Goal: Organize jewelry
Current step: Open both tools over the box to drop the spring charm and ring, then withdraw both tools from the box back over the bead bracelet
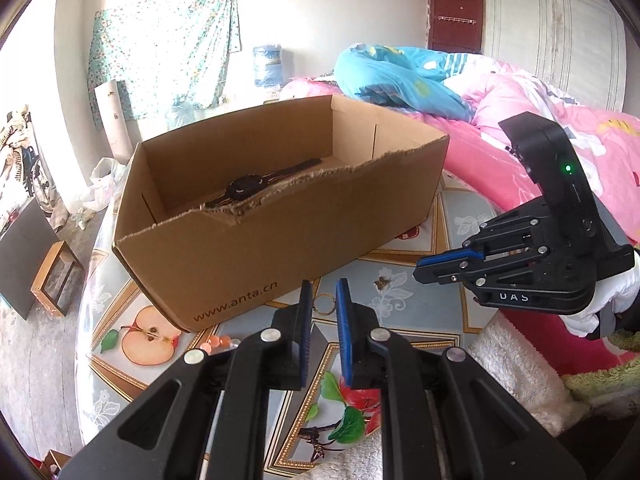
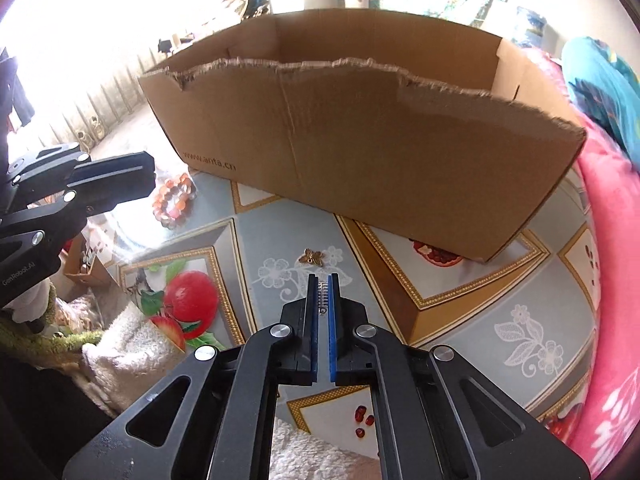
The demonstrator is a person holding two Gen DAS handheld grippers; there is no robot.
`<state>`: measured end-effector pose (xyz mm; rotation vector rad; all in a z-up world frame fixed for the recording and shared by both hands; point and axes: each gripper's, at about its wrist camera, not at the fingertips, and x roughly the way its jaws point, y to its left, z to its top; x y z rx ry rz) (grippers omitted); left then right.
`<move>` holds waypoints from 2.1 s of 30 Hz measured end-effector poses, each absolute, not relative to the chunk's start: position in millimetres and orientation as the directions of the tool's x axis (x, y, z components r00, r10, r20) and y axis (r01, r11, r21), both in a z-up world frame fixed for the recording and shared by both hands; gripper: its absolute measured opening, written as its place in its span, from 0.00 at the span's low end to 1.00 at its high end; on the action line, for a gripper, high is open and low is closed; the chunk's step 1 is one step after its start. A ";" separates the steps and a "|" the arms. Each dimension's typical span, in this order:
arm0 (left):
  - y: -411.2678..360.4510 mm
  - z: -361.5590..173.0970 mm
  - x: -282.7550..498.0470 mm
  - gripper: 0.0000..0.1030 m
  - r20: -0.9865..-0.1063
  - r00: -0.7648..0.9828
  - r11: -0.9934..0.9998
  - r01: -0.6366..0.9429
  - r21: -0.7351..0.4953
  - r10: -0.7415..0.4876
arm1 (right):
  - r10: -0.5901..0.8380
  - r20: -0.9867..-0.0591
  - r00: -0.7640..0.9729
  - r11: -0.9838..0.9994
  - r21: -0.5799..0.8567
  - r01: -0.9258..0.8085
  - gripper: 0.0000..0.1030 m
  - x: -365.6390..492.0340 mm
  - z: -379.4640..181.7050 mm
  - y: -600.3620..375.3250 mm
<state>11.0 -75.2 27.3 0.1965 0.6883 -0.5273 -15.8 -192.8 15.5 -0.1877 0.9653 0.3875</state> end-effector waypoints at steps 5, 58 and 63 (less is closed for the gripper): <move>-71.0 68.0 19.7 0.11 -0.585 0.667 0.825 0.565 -0.005 -0.461 | 0.276 -0.745 0.607 0.925 0.034 -0.378 0.02 -27.9 78.3 -199.7; -29.9 115.3 140.8 0.38 -0.687 0.557 0.884 0.314 -0.346 -0.467 | 0.189 -0.898 0.397 0.907 0.005 -0.422 0.21 152.8 105.9 -191.6; -1.9 125.2 103.0 0.45 -0.626 0.647 0.900 0.319 -0.296 -0.436 | 0.291 -0.795 0.532 0.921 0.082 -0.381 0.34 84.0 143.3 -209.0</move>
